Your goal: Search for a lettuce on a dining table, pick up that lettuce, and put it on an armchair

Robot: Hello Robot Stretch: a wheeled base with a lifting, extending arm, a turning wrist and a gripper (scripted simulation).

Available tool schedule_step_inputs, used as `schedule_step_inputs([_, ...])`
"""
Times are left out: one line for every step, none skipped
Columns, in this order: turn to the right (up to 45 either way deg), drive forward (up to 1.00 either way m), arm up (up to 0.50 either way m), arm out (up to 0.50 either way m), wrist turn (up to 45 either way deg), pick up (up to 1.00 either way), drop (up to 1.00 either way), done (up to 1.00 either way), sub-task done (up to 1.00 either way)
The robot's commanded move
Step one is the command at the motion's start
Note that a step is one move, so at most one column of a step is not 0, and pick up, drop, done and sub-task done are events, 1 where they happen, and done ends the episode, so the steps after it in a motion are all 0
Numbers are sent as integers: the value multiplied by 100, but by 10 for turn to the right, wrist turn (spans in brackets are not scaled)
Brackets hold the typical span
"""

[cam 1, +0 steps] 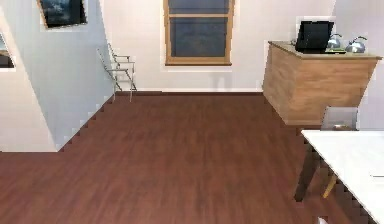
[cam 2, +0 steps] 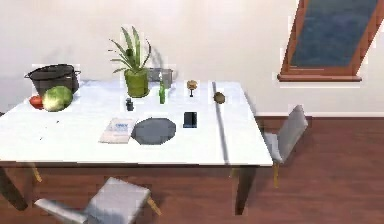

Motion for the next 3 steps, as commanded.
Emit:
schedule_step_inputs([0, 80, 0, 0, 0, 0, 0, 0, 0])
schedule_step_inputs([240, 0, 0, 0, 0, 0, 0, 0, 0])
schedule_step_inputs([0, 15, 0, 0, 0, 0, 0, 0, 0])
